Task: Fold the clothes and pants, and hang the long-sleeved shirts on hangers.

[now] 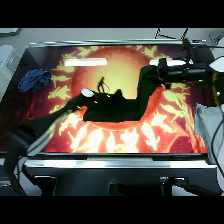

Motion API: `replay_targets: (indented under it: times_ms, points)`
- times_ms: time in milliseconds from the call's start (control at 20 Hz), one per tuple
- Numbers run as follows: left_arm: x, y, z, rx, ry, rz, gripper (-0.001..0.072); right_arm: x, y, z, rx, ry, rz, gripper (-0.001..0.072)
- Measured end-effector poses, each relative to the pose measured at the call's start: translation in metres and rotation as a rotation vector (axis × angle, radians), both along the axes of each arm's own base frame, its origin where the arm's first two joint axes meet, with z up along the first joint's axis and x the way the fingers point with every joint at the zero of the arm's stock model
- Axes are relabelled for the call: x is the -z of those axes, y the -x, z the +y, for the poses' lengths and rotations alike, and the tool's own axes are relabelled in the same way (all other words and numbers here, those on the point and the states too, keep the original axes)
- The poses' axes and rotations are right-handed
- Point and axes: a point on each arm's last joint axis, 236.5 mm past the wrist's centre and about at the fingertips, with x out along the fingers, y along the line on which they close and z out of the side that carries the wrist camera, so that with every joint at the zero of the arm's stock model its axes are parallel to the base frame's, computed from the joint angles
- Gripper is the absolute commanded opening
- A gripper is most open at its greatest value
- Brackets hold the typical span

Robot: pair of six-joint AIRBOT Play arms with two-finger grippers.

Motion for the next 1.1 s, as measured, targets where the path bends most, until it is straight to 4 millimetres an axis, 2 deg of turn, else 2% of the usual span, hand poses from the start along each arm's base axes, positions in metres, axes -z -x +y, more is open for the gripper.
replay_targets:
  times_ms: [50, 150, 250, 300, 350, 400, 500, 600, 700, 800, 900, 950, 1000, 1100]
  points:
    - [-0.013, -0.013, 0.037, -0.007, -0.068, -0.043, 0.0021, 0.007, -0.006, 0.018, -0.017, -0.034, 0.013, 0.0040]
    - [-0.052, -0.037, 0.133, -0.062, -0.232, -0.144, 0.0022, 0.028, -0.015, 0.060, -0.051, -0.090, 0.048, 0.0040]
    - [-0.099, -0.040, 0.219, -0.139, -0.362, -0.218, 0.0024, 0.062, -0.021, 0.108, -0.077, -0.131, 0.107, 0.0041]
    - [-0.124, -0.038, 0.255, -0.188, -0.409, -0.255, 0.0024, 0.081, -0.022, 0.133, -0.083, -0.150, 0.139, 0.0124]
    - [-0.150, -0.031, 0.286, -0.235, -0.453, -0.295, 0.0024, 0.101, -0.023, 0.160, -0.079, -0.174, 0.172, 0.0437]
    - [-0.172, -0.024, 0.307, -0.270, -0.483, -0.332, 0.0024, 0.120, -0.024, 0.183, -0.067, -0.196, 0.200, 0.0705]
    - [-0.211, -0.004, 0.335, -0.320, -0.530, -0.396, 0.0025, 0.154, -0.020, 0.220, -0.050, -0.239, 0.265, 0.0689]
    - [-0.234, 0.011, 0.347, -0.338, -0.563, -0.439, 0.0025, 0.172, -0.020, 0.232, -0.036, -0.268, 0.294, 0.0688]
    - [-0.247, 0.022, 0.353, -0.347, -0.581, -0.464, 0.0025, 0.169, -0.033, 0.216, -0.021, -0.282, 0.275, 0.0688]
    - [-0.253, 0.029, 0.357, -0.348, -0.596, -0.472, 0.0025, 0.155, -0.054, 0.172, 0.000, -0.264, 0.224, 0.0687]
    - [-0.256, 0.033, 0.357, -0.346, -0.600, -0.476, 0.0025, 0.148, -0.069, 0.106, 0.029, -0.174, 0.191, 0.0676]
    - [-0.257, 0.035, 0.358, -0.345, -0.604, -0.477, 0.0025, 0.154, -0.070, 0.069, 0.042, -0.097, 0.201, 0.0669]
    - [-0.258, 0.036, 0.357, -0.344, -0.605, -0.480, 0.0026, 0.165, -0.066, 0.034, 0.053, -0.011, 0.232, 0.0668]
    - [-0.258, 0.037, 0.353, -0.333, -0.605, -0.483, 0.0026, 0.200, -0.041, -0.027, 0.059, 0.157, 0.355, 0.0668]
